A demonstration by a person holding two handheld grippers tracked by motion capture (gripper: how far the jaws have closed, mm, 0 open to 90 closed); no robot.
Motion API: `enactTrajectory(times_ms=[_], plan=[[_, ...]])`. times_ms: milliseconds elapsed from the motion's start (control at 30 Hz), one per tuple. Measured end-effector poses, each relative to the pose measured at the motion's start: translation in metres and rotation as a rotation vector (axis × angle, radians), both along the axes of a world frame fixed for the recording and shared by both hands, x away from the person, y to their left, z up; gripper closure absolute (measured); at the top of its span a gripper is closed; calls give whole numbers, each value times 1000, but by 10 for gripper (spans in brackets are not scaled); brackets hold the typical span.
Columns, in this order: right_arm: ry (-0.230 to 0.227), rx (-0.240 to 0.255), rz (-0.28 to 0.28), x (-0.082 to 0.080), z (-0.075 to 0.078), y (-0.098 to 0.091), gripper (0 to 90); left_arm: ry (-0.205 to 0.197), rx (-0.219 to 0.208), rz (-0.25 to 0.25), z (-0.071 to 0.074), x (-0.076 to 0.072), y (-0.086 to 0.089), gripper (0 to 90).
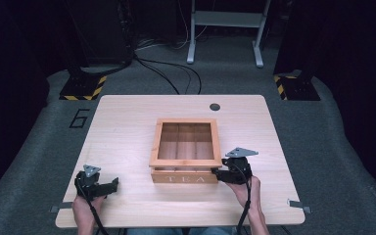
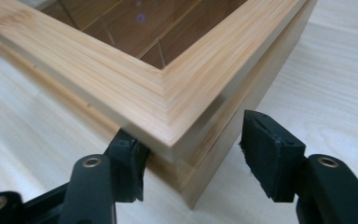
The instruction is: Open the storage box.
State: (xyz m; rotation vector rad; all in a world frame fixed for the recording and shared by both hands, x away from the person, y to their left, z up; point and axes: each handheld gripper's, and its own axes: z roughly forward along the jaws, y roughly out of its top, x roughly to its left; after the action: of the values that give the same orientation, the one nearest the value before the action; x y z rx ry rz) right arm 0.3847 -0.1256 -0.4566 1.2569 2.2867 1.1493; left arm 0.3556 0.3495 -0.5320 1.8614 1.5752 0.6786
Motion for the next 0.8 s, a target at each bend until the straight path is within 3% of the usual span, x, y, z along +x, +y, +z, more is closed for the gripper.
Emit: enactTrajectory(times_ms=[100,200,267,467,633,800], plan=[[17,2,10,-5,0,-1,402,0,0,0,0,0,0,25],[43,-48,23,-9,-4,1,377,-1,0,0,0,0,0,25],[67,-39,37,-11,-10,2,374,0,0,0,0,0,0,25],[52,-27,12,-19,-20,-12,325,0,0,0,0,0,0,25],[49,7,-66,-32,-38,-42,262,-1,0,0,0,0,0,25],[34,-2,-163,-40,-55,-76,225,-1,0,0,0,0,0,25]])
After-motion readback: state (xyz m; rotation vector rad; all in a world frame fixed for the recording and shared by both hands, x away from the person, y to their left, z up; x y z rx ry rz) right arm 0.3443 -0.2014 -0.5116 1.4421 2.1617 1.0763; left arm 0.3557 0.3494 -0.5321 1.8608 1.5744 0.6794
